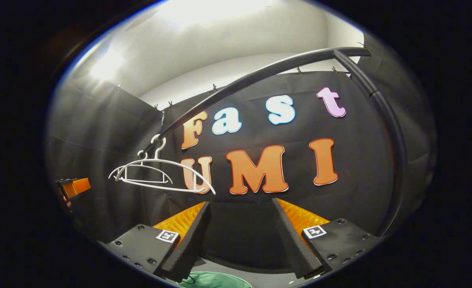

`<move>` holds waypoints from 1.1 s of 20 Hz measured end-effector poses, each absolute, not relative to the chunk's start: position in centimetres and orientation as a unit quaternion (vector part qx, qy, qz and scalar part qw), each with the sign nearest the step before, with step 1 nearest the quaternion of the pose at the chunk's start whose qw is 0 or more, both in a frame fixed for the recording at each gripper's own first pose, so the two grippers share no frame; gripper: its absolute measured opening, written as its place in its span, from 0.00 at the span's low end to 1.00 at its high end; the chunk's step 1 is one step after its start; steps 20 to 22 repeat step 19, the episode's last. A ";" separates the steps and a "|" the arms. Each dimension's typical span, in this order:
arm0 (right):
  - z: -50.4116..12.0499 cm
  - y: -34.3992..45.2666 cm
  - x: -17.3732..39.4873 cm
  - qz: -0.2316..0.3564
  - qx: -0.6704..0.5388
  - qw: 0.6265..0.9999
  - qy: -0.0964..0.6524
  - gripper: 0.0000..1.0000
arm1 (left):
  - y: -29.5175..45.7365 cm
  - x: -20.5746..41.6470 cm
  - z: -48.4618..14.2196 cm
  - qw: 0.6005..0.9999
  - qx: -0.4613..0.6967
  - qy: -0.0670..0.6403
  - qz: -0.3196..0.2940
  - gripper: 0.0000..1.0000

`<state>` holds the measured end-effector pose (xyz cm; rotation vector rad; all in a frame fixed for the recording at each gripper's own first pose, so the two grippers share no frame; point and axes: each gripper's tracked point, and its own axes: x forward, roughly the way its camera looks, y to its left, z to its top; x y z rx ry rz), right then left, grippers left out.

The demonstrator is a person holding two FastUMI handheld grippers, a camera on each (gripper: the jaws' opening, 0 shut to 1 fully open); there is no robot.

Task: Grasp the clothes on the hanger with both hands and then place them into the laundry hamper below.

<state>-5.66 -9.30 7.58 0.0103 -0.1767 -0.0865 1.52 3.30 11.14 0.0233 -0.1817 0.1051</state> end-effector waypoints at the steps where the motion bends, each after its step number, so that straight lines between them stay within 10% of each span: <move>1: 7.7 -9.2 -5.6 -0.043 0.001 0.995 -0.090 1.00 | 3.3 1.6 11.1 0.994 0.011 -0.091 0.054 0.89; 2: 7.6 -9.0 -5.6 -0.041 0.000 0.995 -0.089 0.88 | 3.2 1.6 11.0 0.994 0.008 -0.090 0.054 0.89; 22: 6.2 -8.9 -5.4 -0.035 0.022 0.997 -0.062 0.97 | 4.2 1.4 9.7 0.995 -0.002 -0.070 0.066 0.89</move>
